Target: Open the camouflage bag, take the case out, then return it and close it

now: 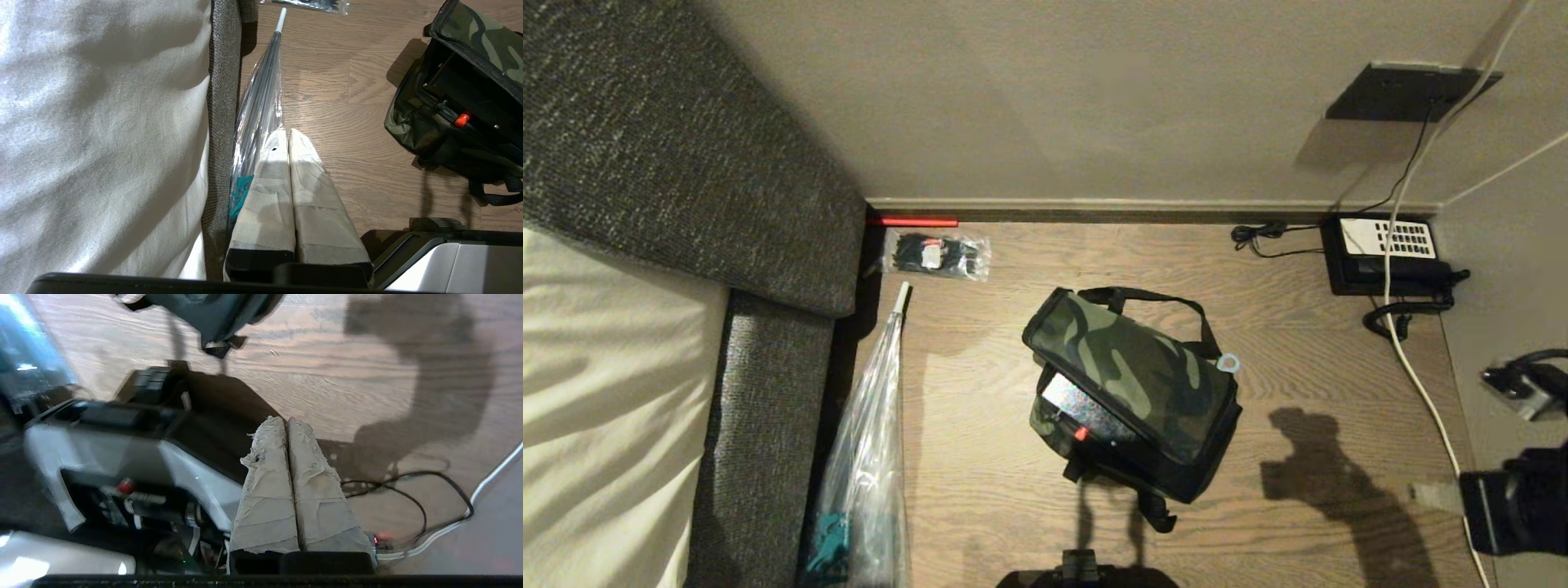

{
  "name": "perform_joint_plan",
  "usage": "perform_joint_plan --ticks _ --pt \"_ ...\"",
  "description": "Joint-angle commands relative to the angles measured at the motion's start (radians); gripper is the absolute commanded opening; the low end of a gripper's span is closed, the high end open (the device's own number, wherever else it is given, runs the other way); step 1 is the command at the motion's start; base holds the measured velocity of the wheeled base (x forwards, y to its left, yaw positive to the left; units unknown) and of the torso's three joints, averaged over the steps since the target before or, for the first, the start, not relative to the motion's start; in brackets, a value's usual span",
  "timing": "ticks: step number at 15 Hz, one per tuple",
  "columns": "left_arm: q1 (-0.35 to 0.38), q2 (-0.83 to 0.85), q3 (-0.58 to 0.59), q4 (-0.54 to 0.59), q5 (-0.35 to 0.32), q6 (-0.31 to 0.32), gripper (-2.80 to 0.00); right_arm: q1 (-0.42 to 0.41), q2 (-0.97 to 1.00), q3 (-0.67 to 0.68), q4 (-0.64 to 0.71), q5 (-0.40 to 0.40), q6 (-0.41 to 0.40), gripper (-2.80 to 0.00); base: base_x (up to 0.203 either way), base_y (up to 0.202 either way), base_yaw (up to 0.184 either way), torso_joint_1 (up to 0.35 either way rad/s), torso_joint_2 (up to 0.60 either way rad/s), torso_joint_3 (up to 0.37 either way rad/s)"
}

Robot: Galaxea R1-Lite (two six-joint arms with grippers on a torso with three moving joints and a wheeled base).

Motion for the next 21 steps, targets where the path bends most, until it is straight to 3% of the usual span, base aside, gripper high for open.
perform_joint_plan --ticks 1,5,7,9,11,21 --pt "0.001 -0.002 0.003 0.000 0.001 -0.001 -2.80 -0.023 -0.407 0.084 0.062 -0.001 -0.036 -2.80 0.000 0.000 0.000 0.000 0.00 0.000" --pt "0.001 -0.002 0.003 0.000 0.002 -0.001 -2.80 -0.082 -0.887 0.285 0.128 -0.074 -0.159 -2.80 0.000 0.000 0.000 0.000 0.00 0.000" --pt "-0.001 -0.002 0.002 0.000 0.001 0.000 -2.80 -0.095 -0.985 0.461 -0.014 -0.097 -0.170 -2.80 0.000 0.000 0.000 0.000 0.00 0.000" --pt "0.001 -0.002 0.002 0.000 0.002 -0.001 -2.80 -0.100 -1.101 0.503 -0.056 -0.103 -0.167 -2.80 0.000 0.000 0.000 0.000 0.00 0.000" --pt "0.001 -0.002 0.002 0.000 0.000 -0.001 -2.80 -0.103 -1.108 0.509 -0.101 -0.126 -0.096 -2.80 0.000 0.000 0.000 0.000 0.00 0.000" --pt "0.001 -0.001 0.001 0.008 0.000 0.004 -2.80 -0.103 -1.108 0.509 -0.106 -0.126 -0.086 -2.80 0.000 0.000 0.000 0.000 0.00 0.000"
